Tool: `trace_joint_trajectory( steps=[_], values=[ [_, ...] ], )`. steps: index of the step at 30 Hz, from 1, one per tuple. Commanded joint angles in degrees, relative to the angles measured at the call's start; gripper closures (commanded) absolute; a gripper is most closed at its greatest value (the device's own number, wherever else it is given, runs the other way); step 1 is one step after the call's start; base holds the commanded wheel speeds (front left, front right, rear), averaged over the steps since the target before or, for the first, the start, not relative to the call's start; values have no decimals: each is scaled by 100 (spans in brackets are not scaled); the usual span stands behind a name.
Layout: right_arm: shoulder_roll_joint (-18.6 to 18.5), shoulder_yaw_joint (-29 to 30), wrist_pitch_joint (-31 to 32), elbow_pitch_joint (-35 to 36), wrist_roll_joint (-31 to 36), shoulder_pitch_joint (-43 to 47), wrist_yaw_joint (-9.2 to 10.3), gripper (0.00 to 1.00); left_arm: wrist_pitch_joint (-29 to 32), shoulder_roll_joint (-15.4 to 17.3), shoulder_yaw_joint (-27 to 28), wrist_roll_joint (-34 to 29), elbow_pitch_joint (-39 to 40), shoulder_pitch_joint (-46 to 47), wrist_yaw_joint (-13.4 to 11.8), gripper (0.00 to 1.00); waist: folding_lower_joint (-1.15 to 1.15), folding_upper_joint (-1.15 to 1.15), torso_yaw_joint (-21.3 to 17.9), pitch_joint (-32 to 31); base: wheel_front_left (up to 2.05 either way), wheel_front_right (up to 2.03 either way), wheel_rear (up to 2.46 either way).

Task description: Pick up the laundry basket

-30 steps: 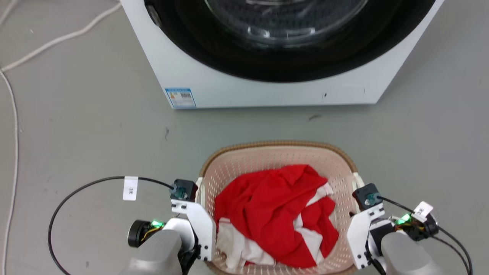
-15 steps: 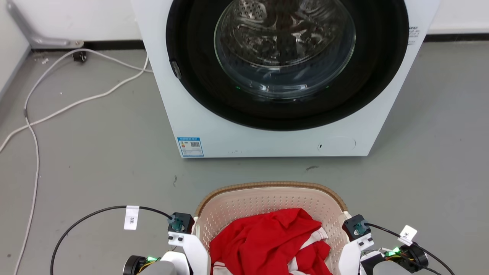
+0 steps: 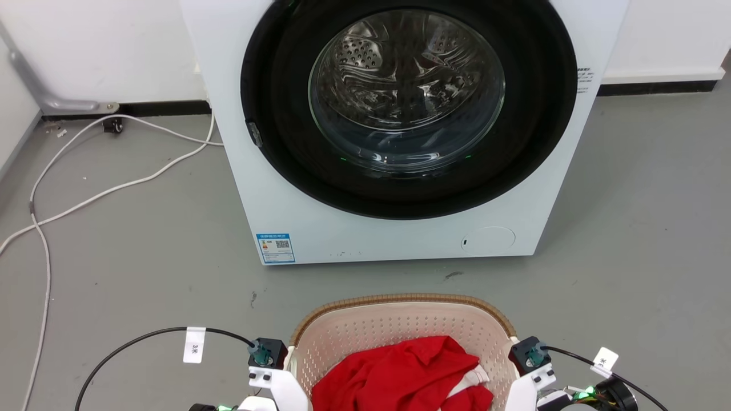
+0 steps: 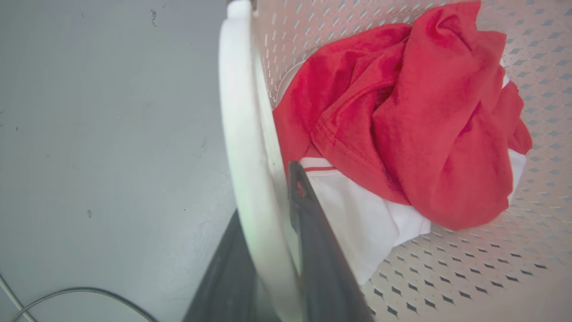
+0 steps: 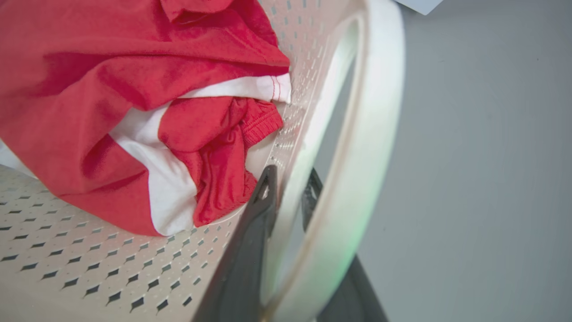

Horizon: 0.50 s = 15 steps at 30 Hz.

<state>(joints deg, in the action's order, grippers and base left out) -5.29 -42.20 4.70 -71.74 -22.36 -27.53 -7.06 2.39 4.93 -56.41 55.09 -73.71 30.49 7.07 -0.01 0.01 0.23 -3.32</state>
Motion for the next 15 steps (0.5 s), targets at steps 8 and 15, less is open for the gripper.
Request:
trace_joint_trajectory(
  steps=[8, 15],
  values=[
    [-63, -549, 87, 152, -419, 76, -78, 100, -76, -58, -44, 45, 59, -7, 63, 100, 1, -1, -58, -98, 0, 0, 0],
    [-116, -882, 62, 144, -777, 3, -78, 100, -120, -47, -74, 97, 46, 4, 63, 100, 1, -1, -90, -129, 0, 0, 0]
  ],
)
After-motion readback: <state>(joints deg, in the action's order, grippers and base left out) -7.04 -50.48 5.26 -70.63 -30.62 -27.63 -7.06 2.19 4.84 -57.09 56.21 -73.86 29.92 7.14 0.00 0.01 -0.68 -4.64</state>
